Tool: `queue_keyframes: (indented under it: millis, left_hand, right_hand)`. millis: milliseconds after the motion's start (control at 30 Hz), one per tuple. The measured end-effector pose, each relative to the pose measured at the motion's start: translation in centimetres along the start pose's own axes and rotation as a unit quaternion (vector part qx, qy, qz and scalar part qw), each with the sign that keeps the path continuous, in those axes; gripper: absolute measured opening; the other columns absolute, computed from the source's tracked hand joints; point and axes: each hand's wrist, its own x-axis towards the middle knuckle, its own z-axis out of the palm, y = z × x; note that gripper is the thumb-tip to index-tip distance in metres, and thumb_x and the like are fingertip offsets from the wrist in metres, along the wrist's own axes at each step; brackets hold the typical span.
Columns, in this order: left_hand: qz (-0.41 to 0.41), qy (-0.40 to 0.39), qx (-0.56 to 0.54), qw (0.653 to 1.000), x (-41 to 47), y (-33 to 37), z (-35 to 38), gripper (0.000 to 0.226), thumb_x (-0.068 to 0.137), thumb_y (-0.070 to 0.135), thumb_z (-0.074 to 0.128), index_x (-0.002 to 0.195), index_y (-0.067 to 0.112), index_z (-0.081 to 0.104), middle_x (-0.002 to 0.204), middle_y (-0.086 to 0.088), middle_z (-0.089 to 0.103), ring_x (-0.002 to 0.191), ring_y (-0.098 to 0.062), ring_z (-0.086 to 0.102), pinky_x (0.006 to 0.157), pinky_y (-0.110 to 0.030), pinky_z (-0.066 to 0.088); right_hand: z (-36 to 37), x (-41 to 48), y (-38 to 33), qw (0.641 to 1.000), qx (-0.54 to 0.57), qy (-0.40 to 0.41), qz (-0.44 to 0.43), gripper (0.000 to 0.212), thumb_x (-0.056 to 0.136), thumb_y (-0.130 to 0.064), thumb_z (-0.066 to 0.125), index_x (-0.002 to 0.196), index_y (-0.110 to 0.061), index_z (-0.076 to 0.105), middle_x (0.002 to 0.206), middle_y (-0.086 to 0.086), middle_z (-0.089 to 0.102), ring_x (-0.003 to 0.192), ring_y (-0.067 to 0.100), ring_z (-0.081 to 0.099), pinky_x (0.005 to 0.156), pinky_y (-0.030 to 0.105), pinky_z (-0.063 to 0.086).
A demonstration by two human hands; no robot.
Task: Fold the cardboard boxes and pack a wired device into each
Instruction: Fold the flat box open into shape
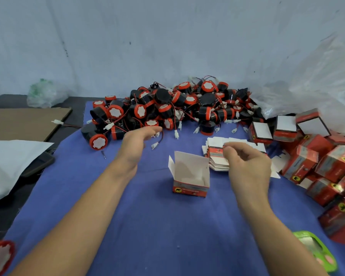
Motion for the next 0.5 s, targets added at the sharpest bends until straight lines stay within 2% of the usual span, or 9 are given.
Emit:
queue_keyframes:
  millis: [67,100,200,233,300,367,433,500]
  left_hand:
    - [0.003,0.060,0.055,0.997,3.5,0.5,-1.5,0.020,0.096,0.026,0.061,0.102,0.034,0.079,0.109,0.022,0.070,0.109,0.000,0.063,0.092,-0.028,0.045]
    - [0.004,0.091,0.096,0.991,5.4,0.7,-2.2,0.018,0.096,0.029,0.062,0.105,0.035,0.077,0.113,0.020,0.069,0.112,-0.007,0.061,0.093,-0.031,0.045]
    - [0.006,0.182,0.229,0.956,11.0,0.9,-4.6,0.035,0.089,0.039,0.063,0.121,0.028,0.072,0.124,0.007,0.068,0.112,-0.019,0.060,0.087,-0.035,0.045]
    - [0.015,0.215,0.254,0.943,12.7,0.9,-5.4,0.040,0.086,0.041,0.063,0.121,0.024,0.071,0.124,0.002,0.069,0.111,-0.023,0.062,0.087,-0.036,0.048]
    - [0.028,0.271,0.295,0.916,15.8,0.8,-7.0,0.047,0.084,0.045,0.061,0.122,0.020,0.068,0.127,-0.007,0.068,0.117,-0.032,0.061,0.096,-0.043,0.050]
    - [0.004,0.285,0.350,0.892,18.8,0.7,-8.8,0.062,0.086,0.054,0.054,0.138,0.020,0.058,0.142,-0.013,0.059,0.132,-0.036,0.053,0.107,-0.049,0.044]
    - [-0.046,0.274,0.397,0.875,21.9,0.3,-10.9,0.075,0.086,0.062,0.046,0.147,0.017,0.050,0.153,-0.016,0.048,0.138,-0.040,0.046,0.111,-0.051,0.040]
    - [-0.112,0.209,0.397,0.886,25.0,0.1,-12.9,0.081,0.086,0.068,0.040,0.138,0.008,0.057,0.147,-0.021,0.052,0.124,-0.043,0.055,0.102,-0.048,0.045]
  right_hand:
    - [1.6,3.7,-0.6,0.997,-0.067,-0.040,0.023,0.013,0.087,-0.034,0.068,0.096,-0.035,0.077,0.097,-0.019,0.076,0.096,0.003,0.068,0.088,0.033,0.053]
    - [2.6,5.7,-0.8,0.993,-0.091,-0.061,0.031,0.022,0.089,-0.036,0.068,0.109,-0.031,0.076,0.101,-0.017,0.074,0.097,0.006,0.066,0.091,0.033,0.052]
    - [5.4,11.2,-0.7,0.983,-0.136,-0.115,0.046,0.050,0.093,-0.038,0.068,0.139,-0.022,0.057,0.093,-0.009,0.064,0.083,0.010,0.059,0.084,0.035,0.049]
    - [6.2,12.8,-0.5,0.979,-0.145,-0.134,0.054,0.060,0.092,-0.039,0.069,0.147,-0.023,0.049,0.103,-0.004,0.065,0.091,0.016,0.060,0.090,0.039,0.050]
    - [7.6,16.0,0.0,0.973,-0.154,-0.159,0.065,0.079,0.091,-0.044,0.071,0.157,-0.026,0.034,0.138,0.004,0.059,0.119,0.027,0.058,0.104,0.046,0.048]
    - [8.8,19.2,0.4,0.971,-0.176,-0.155,0.054,0.092,0.087,-0.050,0.074,0.161,-0.026,0.025,0.159,0.006,0.042,0.139,0.032,0.047,0.112,0.047,0.043]
    - [9.8,22.0,0.7,0.964,-0.215,-0.152,0.042,0.101,0.086,-0.058,0.073,0.163,-0.023,0.019,0.166,0.010,0.030,0.148,0.035,0.036,0.117,0.051,0.038]
    - [10.6,24.9,1.2,0.959,-0.234,-0.153,0.053,0.107,0.085,-0.064,0.071,0.165,-0.020,0.014,0.168,0.012,0.027,0.151,0.037,0.032,0.119,0.053,0.035]
